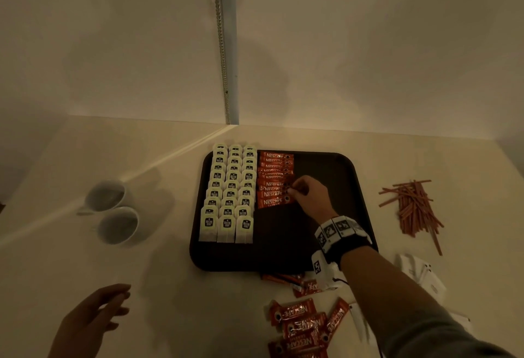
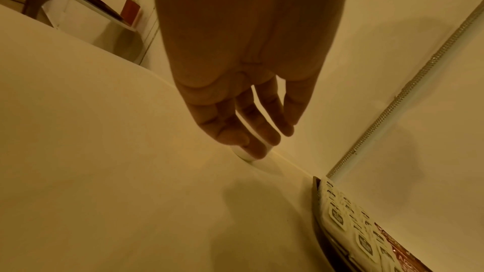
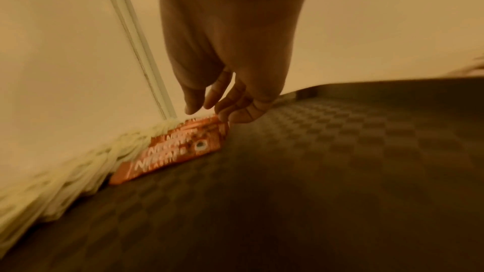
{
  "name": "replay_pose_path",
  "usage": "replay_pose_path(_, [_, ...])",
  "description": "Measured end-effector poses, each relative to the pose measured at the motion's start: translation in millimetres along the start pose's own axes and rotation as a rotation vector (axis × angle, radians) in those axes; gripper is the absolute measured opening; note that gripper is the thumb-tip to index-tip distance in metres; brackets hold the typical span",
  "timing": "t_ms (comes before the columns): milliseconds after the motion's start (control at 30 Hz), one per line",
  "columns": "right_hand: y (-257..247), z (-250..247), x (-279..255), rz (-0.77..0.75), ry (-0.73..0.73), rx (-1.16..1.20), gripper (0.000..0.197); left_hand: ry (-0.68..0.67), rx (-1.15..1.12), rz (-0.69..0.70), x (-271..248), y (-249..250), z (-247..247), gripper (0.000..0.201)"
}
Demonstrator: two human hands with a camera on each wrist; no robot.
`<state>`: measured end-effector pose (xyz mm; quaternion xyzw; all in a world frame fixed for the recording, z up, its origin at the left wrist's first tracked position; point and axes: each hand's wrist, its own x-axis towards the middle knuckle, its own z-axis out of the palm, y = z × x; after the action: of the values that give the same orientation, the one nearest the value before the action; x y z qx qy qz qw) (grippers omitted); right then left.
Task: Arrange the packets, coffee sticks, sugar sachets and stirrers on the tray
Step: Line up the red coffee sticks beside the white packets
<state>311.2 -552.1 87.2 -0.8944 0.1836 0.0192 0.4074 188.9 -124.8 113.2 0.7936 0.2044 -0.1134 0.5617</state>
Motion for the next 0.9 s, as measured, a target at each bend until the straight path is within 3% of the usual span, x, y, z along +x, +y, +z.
replay_pose_path(67, [-10.3, -12.8, -5.1, -0.081, -0.023, 0.018, 0.011, 0.004, -0.010, 0.004, -1.3, -3.8, -4.2, 0.018])
replay_pose_path(167, [-27.7, -32.3, -26.3, -0.244, -0.185, -0.009, 0.011, 0.015, -0.023, 0.028, -5.8, -11.8, -10.2, 0.020])
replay_pose_path(300, [-34.7, -40.8, -81.6, -0.409, -0.517, -0.297, 0.028, 0.015, -0.017, 0.046, -19.3, -24.2, -14.7, 0.022])
replay_pose_path(433, [-18.3, -32.4, -148.4, -0.446, -0.775, -0.598, 0.051, -0.013, -0.017, 0.035, -36.4, -38.6, -15.9, 0.019])
replay_pose_path(600, [24.7, -19.4, -219.7, -0.422, -0.756, -0.736, 0.107, -0.023, -0.008, 0.001, -53.9, -56.5, -19.7, 0.018])
replay_pose_path(667, [37.6, -11.7, -230.6, -0.412, -0.769, -0.802, 0.118, -0.032, 0.013, -0.001, -57.2, -60.3, -21.7, 0.018])
replay_pose_path(767, [49.7, 2.7, -233.8, -0.418, -0.733, -0.858, 0.112, -0.042, 0.028, 0.002, -57.7, -63.6, -25.3, 0.019])
replay_pose_path(900, [49.9, 15.1, -228.7, -0.405, -0.684, -0.831, 0.083, -0.062, 0.037, 0.007, -54.7, -62.6, -29.3, 0.020])
